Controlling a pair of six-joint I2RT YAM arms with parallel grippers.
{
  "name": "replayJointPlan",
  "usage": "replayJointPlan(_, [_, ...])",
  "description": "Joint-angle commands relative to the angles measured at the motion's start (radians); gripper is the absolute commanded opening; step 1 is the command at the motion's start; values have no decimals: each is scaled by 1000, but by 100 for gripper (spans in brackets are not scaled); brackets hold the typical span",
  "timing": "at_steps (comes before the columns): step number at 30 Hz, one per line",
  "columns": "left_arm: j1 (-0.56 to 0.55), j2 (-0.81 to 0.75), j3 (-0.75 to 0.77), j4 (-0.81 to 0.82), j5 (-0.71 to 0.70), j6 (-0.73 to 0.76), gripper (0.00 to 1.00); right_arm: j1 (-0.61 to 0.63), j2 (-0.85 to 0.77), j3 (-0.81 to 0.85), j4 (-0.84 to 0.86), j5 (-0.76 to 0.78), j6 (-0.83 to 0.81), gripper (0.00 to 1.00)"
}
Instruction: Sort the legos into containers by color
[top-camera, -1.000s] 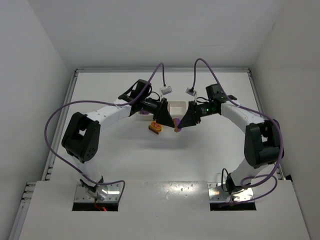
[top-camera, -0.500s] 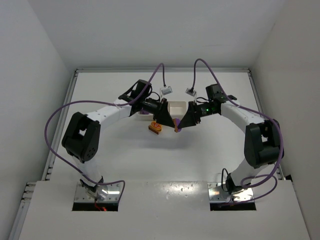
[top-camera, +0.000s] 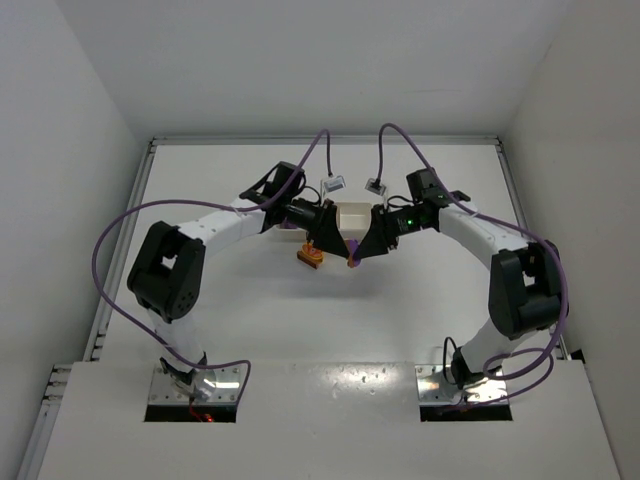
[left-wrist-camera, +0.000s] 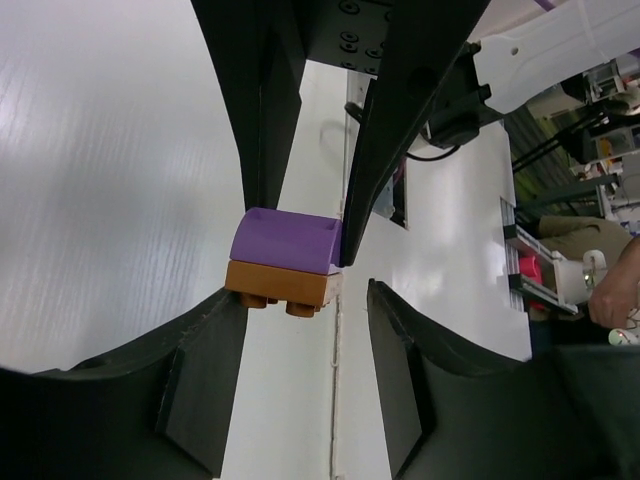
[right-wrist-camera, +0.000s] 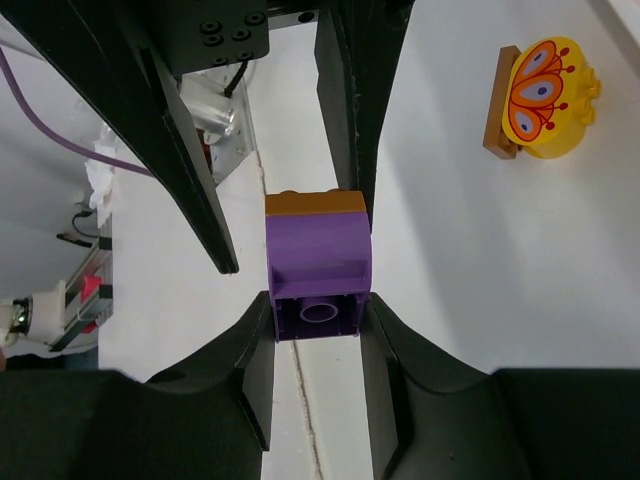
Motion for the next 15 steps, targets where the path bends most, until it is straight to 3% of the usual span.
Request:
replayJointPlan(1, [-33,-7,42,57,85,-7,56,22,-28,-2,46,26,-19,0])
replayJointPlan(4, [-33,-7,42,57,94,2,53,22,-28,-2,46,26,-19,0])
replayJointPlan(6, [-33,-7,42,57,94,12,32,22,-28,-2,46,26,-19,0])
replayJointPlan(11, [-42,-16,24,57,94,22,8,22,-28,-2,46,12,-19,0])
replayJointPlan(15, [-42,-27,2,57,83,42,1,2,-19,7,46,-20,-19,0])
